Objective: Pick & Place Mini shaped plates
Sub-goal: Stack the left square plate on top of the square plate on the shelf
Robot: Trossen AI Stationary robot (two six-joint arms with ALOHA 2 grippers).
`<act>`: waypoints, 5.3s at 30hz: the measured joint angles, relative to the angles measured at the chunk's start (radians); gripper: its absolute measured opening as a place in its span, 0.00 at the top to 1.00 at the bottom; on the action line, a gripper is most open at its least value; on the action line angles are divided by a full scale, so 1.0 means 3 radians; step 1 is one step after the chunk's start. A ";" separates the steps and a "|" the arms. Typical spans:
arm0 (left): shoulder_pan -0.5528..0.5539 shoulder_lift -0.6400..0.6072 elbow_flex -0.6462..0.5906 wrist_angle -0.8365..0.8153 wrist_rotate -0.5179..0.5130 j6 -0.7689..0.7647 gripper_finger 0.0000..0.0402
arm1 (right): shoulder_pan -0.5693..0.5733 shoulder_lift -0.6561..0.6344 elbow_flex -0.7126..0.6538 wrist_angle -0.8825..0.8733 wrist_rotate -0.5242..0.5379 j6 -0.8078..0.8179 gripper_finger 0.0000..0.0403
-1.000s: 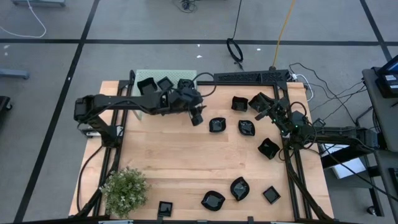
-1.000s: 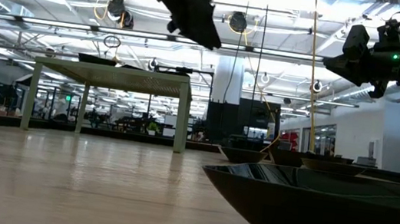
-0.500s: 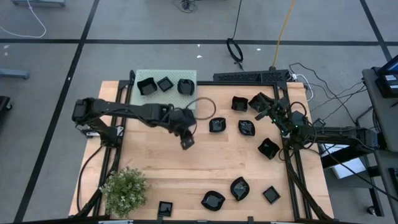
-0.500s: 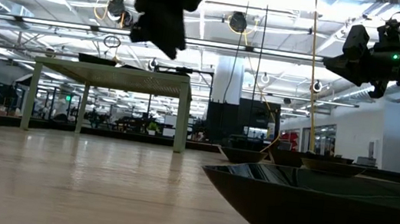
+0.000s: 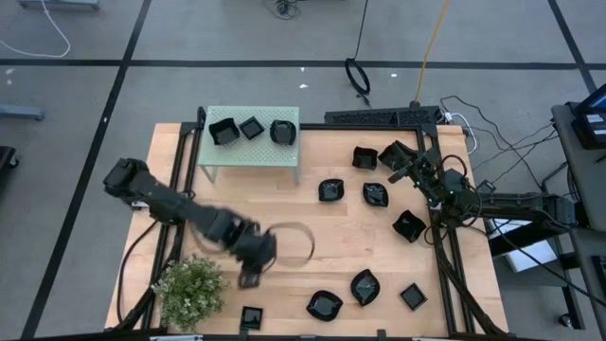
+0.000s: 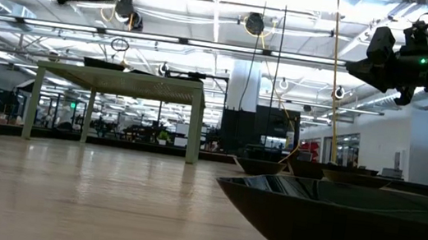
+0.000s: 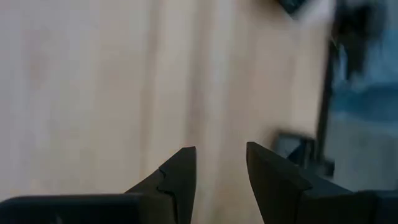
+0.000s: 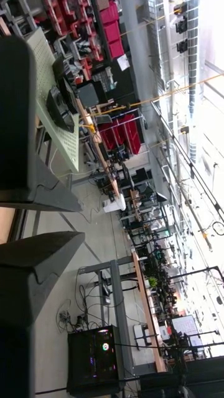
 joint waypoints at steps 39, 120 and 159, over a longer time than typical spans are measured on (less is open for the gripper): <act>-0.1025 0.1103 -0.0228 0.0997 -0.0560 0.0053 0.64 | 0.0000 0.0001 0.0000 0.0001 0.0000 0.0000 0.87; 0.4497 -0.1092 -0.0252 0.0534 0.0337 0.3103 0.97 | -0.0001 0.0001 -0.0001 0.0000 0.0000 0.0000 0.87; 0.4424 -0.0892 -0.0252 0.0615 0.0389 0.2581 0.94 | 0.0000 0.0001 -0.0001 0.0001 0.0000 0.0000 0.87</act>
